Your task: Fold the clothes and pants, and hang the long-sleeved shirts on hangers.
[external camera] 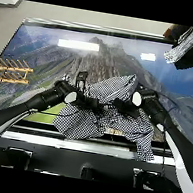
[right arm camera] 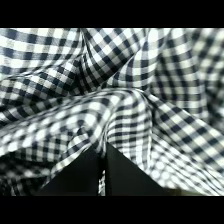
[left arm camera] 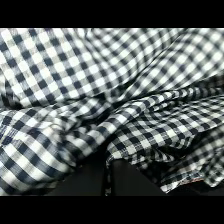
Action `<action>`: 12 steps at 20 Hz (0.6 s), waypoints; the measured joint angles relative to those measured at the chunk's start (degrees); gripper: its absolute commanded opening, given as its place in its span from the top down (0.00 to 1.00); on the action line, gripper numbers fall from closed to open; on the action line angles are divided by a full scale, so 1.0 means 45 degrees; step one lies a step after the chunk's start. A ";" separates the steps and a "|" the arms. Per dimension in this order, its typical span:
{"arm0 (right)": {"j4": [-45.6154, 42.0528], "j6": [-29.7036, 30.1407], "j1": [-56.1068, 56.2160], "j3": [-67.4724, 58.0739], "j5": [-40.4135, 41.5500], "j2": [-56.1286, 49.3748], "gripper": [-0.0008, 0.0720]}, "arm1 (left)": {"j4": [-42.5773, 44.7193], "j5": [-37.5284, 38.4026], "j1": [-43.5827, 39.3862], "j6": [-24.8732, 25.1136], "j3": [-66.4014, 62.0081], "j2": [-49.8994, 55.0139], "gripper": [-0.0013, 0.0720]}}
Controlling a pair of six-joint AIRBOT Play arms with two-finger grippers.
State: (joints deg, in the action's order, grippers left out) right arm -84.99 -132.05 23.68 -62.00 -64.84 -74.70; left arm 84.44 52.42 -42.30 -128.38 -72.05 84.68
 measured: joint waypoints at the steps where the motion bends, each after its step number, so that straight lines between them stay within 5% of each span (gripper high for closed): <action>1: -0.0257 0.0209 0.0000 -0.0423 -0.0442 0.0199 0.95 | 0.0000 0.0233 0.0097 0.0219 -0.0350 -0.0019 0.96; 12: -0.1501 0.1763 0.0000 -0.9617 -0.4697 0.0831 0.95 | -0.0019 0.3701 0.0942 0.3094 -0.8344 -0.0117 0.96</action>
State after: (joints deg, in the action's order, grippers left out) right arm -91.74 -124.11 23.68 -105.27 -85.97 -70.96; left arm 84.36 69.08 -38.06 -114.45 -109.60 84.16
